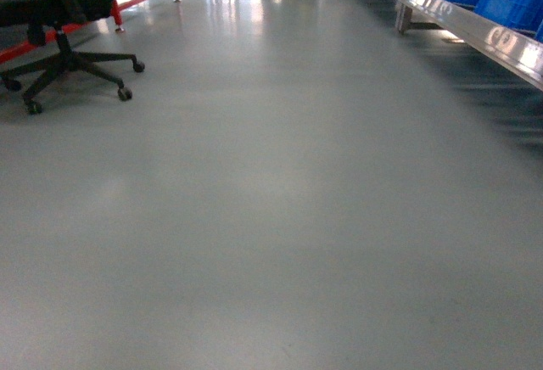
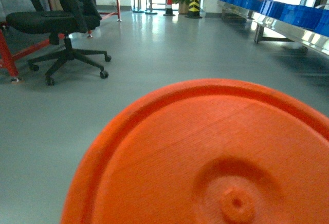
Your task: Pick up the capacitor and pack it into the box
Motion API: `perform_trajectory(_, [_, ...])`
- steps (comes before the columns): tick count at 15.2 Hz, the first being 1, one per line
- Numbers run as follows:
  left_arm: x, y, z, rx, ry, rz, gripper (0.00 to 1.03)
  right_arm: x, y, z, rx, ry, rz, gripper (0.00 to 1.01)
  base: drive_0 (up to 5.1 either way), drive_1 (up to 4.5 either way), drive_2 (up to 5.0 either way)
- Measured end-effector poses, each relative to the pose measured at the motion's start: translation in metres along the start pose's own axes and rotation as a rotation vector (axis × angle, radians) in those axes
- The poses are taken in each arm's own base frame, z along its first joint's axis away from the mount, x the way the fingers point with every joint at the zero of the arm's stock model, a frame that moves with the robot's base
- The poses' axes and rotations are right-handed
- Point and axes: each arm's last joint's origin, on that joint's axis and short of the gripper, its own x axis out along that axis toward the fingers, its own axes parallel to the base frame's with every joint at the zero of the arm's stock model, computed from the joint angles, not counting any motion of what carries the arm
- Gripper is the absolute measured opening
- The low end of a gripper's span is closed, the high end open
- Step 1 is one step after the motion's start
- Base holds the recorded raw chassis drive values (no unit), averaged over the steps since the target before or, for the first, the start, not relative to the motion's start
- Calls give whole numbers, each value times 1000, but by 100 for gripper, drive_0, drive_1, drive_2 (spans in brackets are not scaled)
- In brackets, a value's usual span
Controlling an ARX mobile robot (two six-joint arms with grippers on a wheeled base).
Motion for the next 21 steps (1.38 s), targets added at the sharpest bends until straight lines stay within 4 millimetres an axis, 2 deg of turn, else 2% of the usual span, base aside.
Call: perform_trajectory(21, [0, 0, 0, 0, -2, -1, 43, 0, 0, 0, 0, 2, 0, 98, -501, 244, 244])
